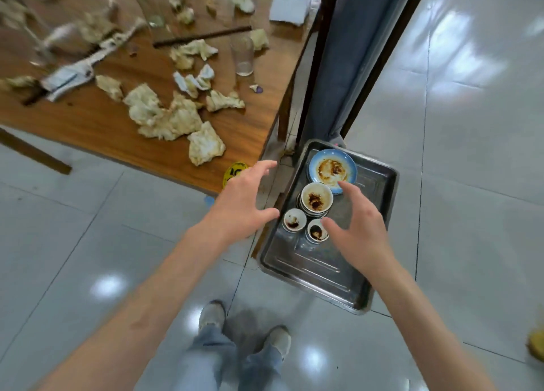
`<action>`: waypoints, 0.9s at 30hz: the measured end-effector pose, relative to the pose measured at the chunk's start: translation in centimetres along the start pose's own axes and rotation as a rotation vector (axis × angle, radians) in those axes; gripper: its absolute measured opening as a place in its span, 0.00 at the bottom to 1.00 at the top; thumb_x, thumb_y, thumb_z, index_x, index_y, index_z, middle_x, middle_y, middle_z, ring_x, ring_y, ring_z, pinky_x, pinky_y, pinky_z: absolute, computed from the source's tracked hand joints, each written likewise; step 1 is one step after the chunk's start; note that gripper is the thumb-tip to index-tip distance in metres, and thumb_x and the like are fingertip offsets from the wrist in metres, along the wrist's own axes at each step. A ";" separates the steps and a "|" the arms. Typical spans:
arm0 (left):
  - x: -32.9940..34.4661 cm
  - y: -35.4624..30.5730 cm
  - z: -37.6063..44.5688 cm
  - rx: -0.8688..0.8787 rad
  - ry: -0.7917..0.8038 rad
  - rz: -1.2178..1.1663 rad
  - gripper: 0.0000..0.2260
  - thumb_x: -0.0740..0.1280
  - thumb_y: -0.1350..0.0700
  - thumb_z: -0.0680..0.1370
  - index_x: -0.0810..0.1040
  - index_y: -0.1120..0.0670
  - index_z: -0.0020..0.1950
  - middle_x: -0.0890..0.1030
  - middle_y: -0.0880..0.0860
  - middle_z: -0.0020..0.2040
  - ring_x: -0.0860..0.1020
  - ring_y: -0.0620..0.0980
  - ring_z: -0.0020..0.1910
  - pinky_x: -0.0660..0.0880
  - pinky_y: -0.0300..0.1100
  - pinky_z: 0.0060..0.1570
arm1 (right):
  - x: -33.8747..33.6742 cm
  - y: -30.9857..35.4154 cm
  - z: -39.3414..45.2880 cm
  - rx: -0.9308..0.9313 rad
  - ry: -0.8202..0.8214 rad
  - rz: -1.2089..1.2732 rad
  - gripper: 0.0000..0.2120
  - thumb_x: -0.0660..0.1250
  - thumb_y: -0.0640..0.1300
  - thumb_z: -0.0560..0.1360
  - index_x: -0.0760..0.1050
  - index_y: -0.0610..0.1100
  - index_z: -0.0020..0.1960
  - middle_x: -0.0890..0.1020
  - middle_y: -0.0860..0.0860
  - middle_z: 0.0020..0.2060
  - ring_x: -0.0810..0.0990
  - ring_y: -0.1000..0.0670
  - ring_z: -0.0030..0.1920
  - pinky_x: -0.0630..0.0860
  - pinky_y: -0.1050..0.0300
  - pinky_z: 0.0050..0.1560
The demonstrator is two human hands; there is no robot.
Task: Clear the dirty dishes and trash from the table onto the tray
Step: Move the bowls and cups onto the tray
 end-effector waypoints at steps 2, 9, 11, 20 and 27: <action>-3.7 -0.2 -1.0 -0.039 -0.072 0.007 0.34 0.76 0.55 0.67 0.66 0.48 0.70 0.75 0.49 0.63 0.72 0.45 0.62 0.66 0.35 0.56 | -1.2 3.3 0.4 -0.055 0.013 -0.011 0.33 0.72 0.44 0.71 0.61 0.48 0.72 0.71 0.50 0.67 0.67 0.50 0.67 0.65 0.54 0.66; -15.3 2.8 -4.5 -0.188 -0.276 0.040 0.33 0.77 0.55 0.68 0.67 0.49 0.69 0.76 0.50 0.63 0.73 0.47 0.62 0.64 0.34 0.56 | -0.8 14.5 2.9 -0.265 0.095 -0.089 0.30 0.69 0.46 0.73 0.62 0.47 0.72 0.71 0.51 0.67 0.68 0.50 0.67 0.65 0.53 0.67; -18.3 4.5 -5.4 -0.240 -0.317 0.031 0.32 0.76 0.55 0.68 0.67 0.48 0.69 0.76 0.49 0.63 0.73 0.44 0.60 0.64 0.34 0.55 | 0.7 17.5 4.1 -0.291 0.133 -0.099 0.30 0.69 0.47 0.73 0.61 0.49 0.72 0.70 0.52 0.67 0.67 0.51 0.68 0.64 0.54 0.66; -32.6 15.5 -6.4 -0.341 -0.418 0.050 0.32 0.75 0.54 0.69 0.66 0.48 0.70 0.75 0.50 0.64 0.74 0.47 0.58 0.66 0.32 0.51 | 10.0 32.4 10.3 -0.371 0.190 -0.084 0.29 0.68 0.48 0.74 0.62 0.50 0.72 0.69 0.54 0.68 0.65 0.53 0.69 0.61 0.60 0.64; -43.2 25.4 -4.5 -0.309 -0.420 0.067 0.30 0.75 0.55 0.70 0.67 0.49 0.69 0.76 0.50 0.63 0.76 0.48 0.53 0.72 0.39 0.52 | 18.1 41.6 15.2 -0.305 0.101 -0.118 0.30 0.71 0.48 0.72 0.63 0.52 0.70 0.73 0.52 0.65 0.70 0.49 0.65 0.69 0.58 0.58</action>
Point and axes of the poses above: each hand's wrist, its own z-axis towards the middle knuckle, its own x-axis out of the palm, y = z × x, the point moved 4 cm from there along z, towards the middle knuckle
